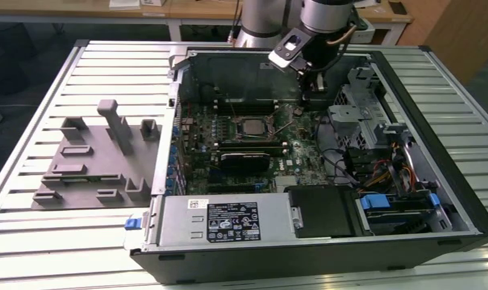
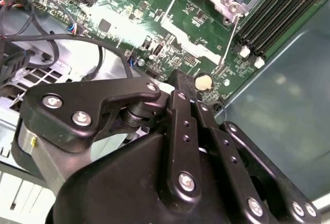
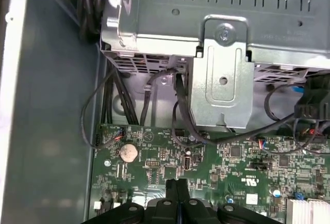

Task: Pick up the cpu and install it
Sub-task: 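Close the cpu cover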

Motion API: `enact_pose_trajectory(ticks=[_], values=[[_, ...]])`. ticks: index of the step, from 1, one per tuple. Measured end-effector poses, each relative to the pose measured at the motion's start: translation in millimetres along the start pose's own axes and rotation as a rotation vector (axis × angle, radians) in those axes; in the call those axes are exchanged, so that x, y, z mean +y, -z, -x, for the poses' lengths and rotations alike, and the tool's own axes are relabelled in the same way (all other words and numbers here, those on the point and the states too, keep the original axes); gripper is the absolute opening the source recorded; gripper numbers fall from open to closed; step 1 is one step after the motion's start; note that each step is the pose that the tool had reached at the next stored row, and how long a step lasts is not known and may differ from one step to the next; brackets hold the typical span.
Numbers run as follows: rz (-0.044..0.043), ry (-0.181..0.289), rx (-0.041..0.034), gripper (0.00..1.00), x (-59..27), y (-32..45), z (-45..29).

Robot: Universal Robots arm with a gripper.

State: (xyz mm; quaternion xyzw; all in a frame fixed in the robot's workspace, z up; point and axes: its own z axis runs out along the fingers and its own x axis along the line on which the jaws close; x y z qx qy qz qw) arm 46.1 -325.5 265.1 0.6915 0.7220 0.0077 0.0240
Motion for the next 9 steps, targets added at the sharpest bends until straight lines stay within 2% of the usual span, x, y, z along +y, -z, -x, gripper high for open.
enact_pose_trajectory(ticks=[9], values=[[-0.0017, 0.000, 0.0000, 0.11, -0.5, -16.3, -0.4]])
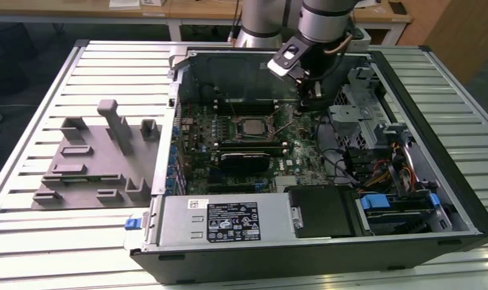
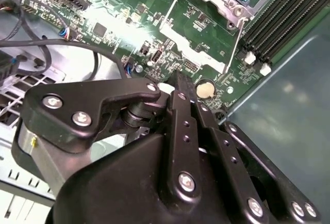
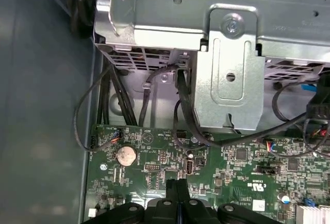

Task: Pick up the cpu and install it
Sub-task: 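Close the cpu cover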

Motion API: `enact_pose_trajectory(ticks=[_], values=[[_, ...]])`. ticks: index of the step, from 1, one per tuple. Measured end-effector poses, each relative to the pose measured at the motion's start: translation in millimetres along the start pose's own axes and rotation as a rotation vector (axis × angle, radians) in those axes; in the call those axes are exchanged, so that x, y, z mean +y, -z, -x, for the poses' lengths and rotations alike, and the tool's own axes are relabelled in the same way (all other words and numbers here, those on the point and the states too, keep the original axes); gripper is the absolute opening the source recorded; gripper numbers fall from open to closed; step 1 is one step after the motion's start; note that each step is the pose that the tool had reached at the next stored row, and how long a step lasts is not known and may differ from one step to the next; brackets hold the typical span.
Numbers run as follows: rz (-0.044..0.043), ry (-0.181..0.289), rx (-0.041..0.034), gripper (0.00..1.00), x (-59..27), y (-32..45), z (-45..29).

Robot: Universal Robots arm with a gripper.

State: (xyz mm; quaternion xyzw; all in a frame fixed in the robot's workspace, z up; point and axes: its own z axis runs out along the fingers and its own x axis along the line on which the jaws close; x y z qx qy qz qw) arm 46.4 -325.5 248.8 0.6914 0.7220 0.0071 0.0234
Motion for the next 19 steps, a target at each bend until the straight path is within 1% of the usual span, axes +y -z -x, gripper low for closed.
enact_pose_trajectory(ticks=[3, 11, 19], values=[[-0.0007, 0.000, 0.0001, 0.11, -0.2, -4.6, -0.1], [-0.0006, 0.000, 0.0009, 0.11, -0.7, -6.0, -0.2], [-0.0008, 0.000, 0.0006, 0.11, -9.2, -6.9, -0.5]])
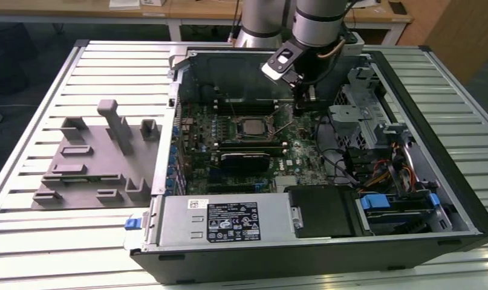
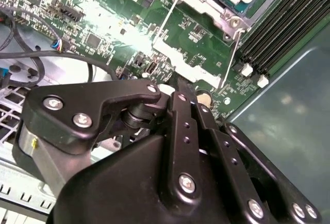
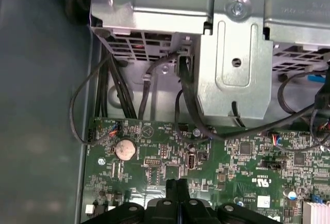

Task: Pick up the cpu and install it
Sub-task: 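Close the cpu cover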

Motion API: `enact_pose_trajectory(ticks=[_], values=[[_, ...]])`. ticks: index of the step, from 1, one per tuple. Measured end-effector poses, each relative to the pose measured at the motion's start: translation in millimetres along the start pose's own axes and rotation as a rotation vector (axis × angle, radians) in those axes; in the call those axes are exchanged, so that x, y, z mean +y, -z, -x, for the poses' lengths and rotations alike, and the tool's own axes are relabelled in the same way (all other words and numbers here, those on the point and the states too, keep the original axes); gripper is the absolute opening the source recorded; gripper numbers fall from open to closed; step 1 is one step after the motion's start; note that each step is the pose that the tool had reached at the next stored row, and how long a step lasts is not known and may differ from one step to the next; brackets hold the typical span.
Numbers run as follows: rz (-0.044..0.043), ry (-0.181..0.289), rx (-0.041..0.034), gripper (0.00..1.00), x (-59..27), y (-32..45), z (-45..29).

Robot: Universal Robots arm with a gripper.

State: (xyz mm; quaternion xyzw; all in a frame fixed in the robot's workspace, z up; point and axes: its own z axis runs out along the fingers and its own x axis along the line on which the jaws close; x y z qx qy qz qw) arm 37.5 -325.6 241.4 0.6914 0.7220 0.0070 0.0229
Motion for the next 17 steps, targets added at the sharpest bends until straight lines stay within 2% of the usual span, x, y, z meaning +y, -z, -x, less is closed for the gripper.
enact_pose_trajectory(ticks=[17], values=[[0.0000, 0.000, -0.0001, 0.11, -20.1, 0.1, -2.4]])
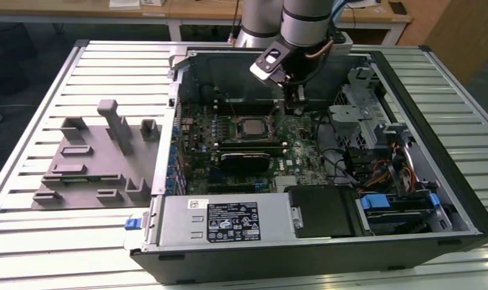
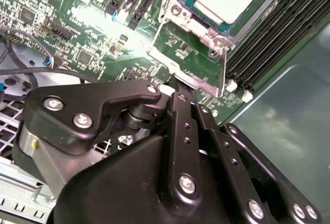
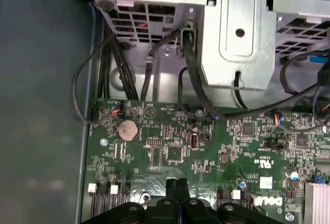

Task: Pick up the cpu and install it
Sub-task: 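Close the cpu cover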

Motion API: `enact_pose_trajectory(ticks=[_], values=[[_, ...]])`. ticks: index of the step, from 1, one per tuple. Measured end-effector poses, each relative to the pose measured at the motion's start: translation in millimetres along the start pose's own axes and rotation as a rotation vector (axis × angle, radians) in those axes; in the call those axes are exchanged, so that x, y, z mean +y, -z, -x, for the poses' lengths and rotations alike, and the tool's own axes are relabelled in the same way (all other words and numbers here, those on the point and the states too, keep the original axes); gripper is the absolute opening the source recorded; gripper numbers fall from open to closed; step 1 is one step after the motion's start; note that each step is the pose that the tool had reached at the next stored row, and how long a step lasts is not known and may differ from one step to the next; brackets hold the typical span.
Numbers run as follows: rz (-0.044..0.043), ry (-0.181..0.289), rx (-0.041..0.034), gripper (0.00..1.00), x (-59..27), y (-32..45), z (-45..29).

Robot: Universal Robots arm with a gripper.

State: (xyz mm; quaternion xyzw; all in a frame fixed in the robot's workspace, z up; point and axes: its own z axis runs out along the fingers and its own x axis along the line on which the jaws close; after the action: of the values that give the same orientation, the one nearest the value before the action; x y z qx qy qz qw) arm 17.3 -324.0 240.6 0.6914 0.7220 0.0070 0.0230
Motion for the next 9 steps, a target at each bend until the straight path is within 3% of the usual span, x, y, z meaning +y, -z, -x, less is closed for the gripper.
enact_pose_trajectory(ticks=[9], values=[[0.0000, 0.000, 0.0000, 0.11, -10.1, 0.2, -1.5]])
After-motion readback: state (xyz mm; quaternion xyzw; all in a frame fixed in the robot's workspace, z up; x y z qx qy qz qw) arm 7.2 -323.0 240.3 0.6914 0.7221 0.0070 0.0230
